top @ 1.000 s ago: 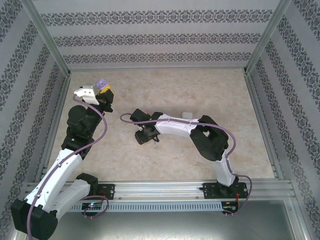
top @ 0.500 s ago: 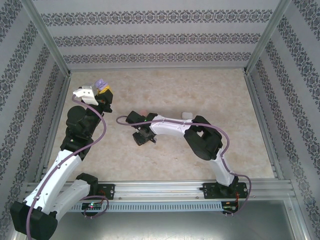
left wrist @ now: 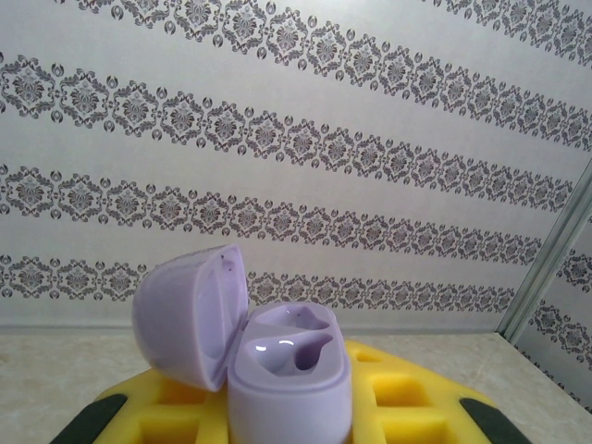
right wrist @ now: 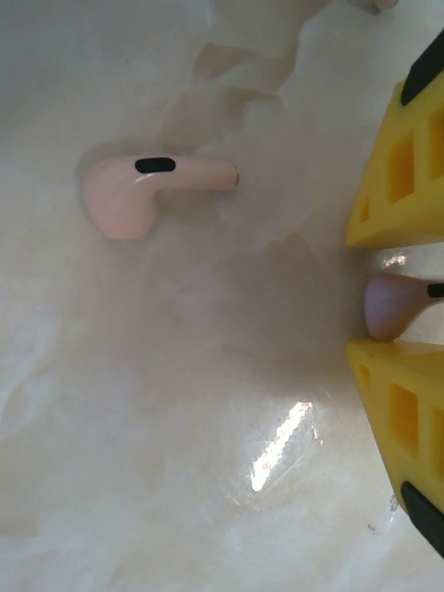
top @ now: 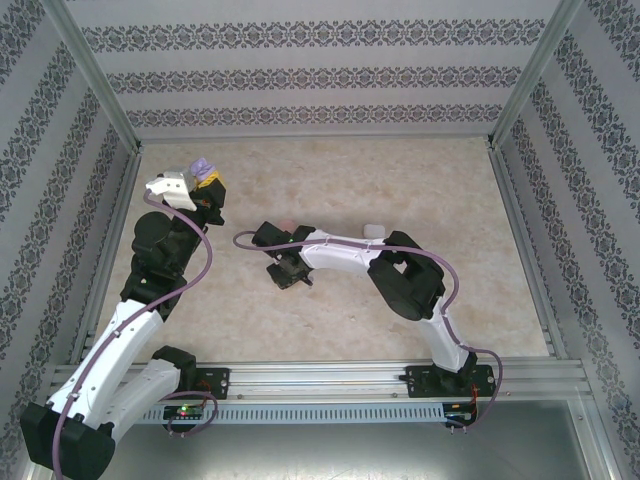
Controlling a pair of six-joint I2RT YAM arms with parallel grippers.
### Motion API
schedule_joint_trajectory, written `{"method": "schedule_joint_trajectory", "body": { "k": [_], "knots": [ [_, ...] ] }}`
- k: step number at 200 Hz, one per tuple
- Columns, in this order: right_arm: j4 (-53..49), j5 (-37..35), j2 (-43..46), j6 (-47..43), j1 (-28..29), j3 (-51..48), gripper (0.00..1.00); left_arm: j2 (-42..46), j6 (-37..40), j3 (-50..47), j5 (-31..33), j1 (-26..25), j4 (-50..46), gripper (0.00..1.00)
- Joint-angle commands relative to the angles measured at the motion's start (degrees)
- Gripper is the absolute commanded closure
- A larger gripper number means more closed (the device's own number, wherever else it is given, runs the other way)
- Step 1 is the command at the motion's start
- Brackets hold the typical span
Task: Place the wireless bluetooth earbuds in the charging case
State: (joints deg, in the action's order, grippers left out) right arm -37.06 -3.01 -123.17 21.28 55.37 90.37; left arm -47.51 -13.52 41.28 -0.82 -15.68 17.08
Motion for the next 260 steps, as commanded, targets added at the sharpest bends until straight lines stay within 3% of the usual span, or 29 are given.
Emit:
{"method": "schedule_joint_trajectory", "body": {
  "k": [1,65,139,196,260],
  "knots": [
    [-1.53,-0.70,0.32,1.19,0.61,-1.41,0.69,0.67,0.77,1.46,-0.15,-0.41,0.05,1.00],
    [-0.16,-0.62,2.33,1.66,0.56,-2.95,0.81,0.32,0.12,1.28,-0.65,-0.44,0.01,1.00],
    [1.45,-3.05,12.96,1.68,-0.60,-4.96,0.81,-0.30,0.81,1.19,-2.29,-0.43,0.52,1.00],
    [1.97,-4.92,25.69,0.00,-5.00,-5.47,0.80,-2.67,0.47,1.09,-9.33,-0.47,1.69,1.00],
    [2.08,-3.93,37.20,-2.59,-11.28,-1.90,0.80,-5.02,2.15,-6.09,-16.17,-2.29,13.25,1.00]
  ]
}}
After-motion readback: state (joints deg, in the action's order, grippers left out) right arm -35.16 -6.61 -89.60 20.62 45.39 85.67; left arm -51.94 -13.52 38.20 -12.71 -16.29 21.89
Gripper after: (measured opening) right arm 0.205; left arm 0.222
